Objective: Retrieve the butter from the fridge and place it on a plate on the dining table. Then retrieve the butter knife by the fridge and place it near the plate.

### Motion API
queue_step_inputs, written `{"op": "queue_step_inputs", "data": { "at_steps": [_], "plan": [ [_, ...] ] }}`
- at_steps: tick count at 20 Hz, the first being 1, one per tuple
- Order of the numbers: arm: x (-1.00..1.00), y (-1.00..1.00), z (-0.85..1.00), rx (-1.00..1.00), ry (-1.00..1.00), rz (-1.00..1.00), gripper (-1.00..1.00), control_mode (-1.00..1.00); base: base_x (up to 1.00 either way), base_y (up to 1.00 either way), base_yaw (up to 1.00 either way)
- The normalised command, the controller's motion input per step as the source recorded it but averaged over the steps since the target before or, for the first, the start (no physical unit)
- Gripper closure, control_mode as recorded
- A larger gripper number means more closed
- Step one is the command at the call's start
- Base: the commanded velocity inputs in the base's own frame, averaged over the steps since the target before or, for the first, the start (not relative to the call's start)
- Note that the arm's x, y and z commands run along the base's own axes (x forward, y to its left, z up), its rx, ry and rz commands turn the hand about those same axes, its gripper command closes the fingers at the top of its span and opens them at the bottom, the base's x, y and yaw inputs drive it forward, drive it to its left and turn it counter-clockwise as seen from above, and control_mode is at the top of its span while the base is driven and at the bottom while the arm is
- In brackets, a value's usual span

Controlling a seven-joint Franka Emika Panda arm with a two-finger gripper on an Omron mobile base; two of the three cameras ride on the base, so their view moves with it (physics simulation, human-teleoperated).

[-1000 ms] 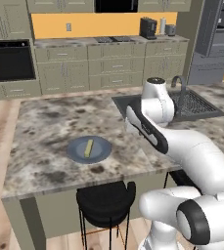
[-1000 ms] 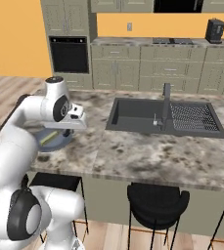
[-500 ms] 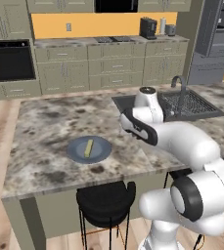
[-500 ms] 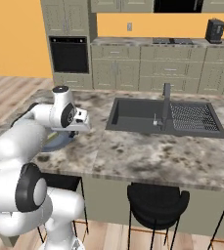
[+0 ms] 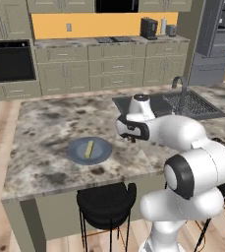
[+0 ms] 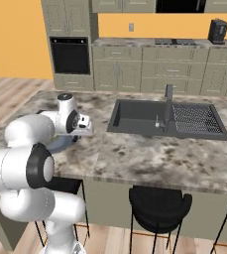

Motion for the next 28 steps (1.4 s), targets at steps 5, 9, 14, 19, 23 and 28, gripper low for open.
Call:
{"op": "queue_step_inputs", "data": {
  "at_steps": [5,9,14,19,23,28],
  "plan": [
    [0.25,0.00,-0.40,0.00,0.00,0.00,1.00,-1.00,0.00,0.00,0.00],
    [0.21,0.02,-0.44,0.00,0.00,0.00,1.00,-1.00,0.00,0.00,0.00],
    [0.16,0.03,-0.38,0.00,0.01,0.00,1.00,-1.00,0.00,0.00,0.00],
    [0.22,0.01,-0.28,0.00,0.01,0.00,1.00,-1.00,0.00,0.00,0.00],
    [0.32,-0.03,-0.17,0.00,0.00,0.00,1.00,-1.00,0.00,0.00,0.00],
    [0.20,-0.03,-0.29,0.00,0.00,0.00,1.00,-1.00,0.00,0.00,0.00]
  ]
}}
